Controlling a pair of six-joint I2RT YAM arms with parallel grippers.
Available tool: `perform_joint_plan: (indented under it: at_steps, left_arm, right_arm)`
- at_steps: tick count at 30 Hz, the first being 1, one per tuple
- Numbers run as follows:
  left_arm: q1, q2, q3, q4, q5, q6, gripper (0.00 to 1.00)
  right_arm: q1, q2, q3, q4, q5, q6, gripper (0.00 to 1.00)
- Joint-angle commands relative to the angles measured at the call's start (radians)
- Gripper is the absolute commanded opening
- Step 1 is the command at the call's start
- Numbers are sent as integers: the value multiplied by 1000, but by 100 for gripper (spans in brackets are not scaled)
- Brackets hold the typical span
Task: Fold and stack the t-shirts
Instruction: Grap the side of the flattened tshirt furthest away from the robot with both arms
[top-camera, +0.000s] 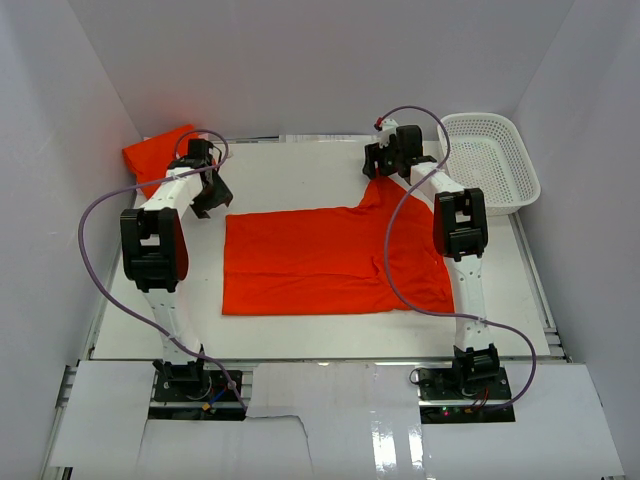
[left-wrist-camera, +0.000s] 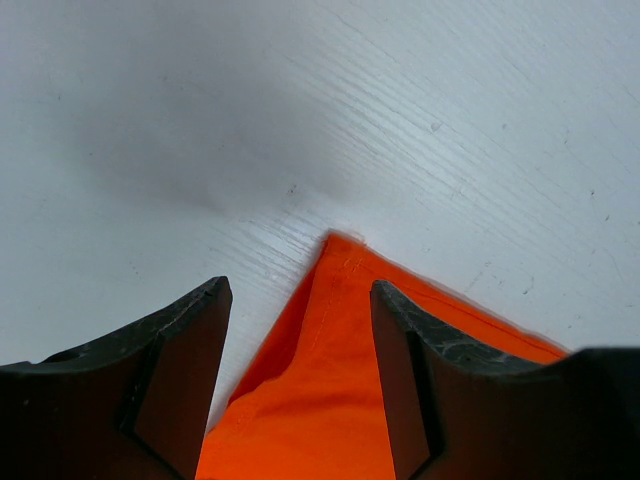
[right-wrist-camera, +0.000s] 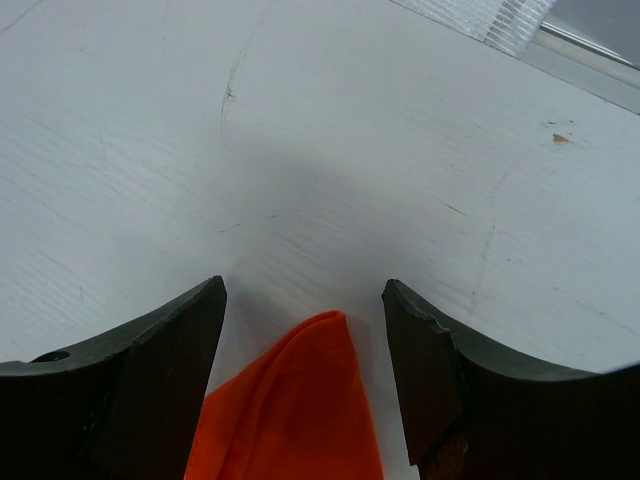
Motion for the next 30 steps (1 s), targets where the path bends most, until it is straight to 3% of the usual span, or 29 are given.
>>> perform_joint_plan:
  at_steps: [1,13,16,21,27,30]
  left_arm:
    - [7,-25,-7,18,2,13,69]
    - [7,-47,-46,34,15,19,69]
    - [7,-50,-53,37,16,22,69]
    - [7,-57,-63,43,19,27,69]
    - [7,-62,-71,47,24,29,69]
    - [7,-63,-68,49,28,29,69]
  right_arm:
    - [0,-22,-11,16,51,-10,71]
    - [-40,-42,9,-14,60,51,73]
    - [-67,-44,14,-30,-8,86,75]
    - [-148,-13,75,-85,-267,164,78]
    - [-167,34,153,-186,-314,126,68]
    - [-162,48,201,-228,-332,126,70]
